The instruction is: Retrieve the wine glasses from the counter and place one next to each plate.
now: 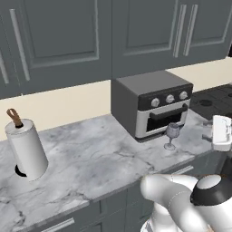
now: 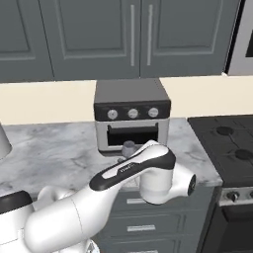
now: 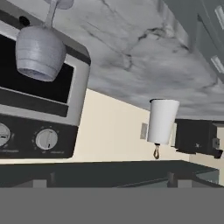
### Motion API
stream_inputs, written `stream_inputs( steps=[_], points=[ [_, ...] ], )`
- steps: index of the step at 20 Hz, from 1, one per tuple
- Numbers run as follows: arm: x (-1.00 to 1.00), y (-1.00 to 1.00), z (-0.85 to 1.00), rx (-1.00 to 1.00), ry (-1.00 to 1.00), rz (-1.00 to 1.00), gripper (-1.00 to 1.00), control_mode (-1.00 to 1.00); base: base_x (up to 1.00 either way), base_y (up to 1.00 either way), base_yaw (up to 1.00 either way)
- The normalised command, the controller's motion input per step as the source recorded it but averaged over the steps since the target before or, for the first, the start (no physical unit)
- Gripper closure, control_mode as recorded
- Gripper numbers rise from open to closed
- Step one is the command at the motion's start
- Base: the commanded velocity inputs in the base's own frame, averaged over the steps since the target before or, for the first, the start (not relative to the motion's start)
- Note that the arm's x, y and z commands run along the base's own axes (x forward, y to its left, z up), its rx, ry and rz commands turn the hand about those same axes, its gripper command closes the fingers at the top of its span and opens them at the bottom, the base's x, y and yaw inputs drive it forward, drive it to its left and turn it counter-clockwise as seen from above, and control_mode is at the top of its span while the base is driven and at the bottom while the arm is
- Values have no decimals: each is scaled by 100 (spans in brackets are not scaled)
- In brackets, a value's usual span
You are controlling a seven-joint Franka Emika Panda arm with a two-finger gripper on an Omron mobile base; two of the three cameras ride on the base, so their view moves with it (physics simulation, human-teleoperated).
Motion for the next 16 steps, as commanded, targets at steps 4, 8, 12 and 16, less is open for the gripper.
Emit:
stream_inputs(
  steps=[4,8,12,16],
  points=[
    [0,0,0,0,0,0,-100,100,32,0,33],
    [16,0,-16,7,0,14,-100,-100,9,0,6],
    [12,-6,-32,4,1,5,-100,-100,0,0,0],
    [0,-40,-14,0,1,0,-100,-100,0,0,0]
  ],
)
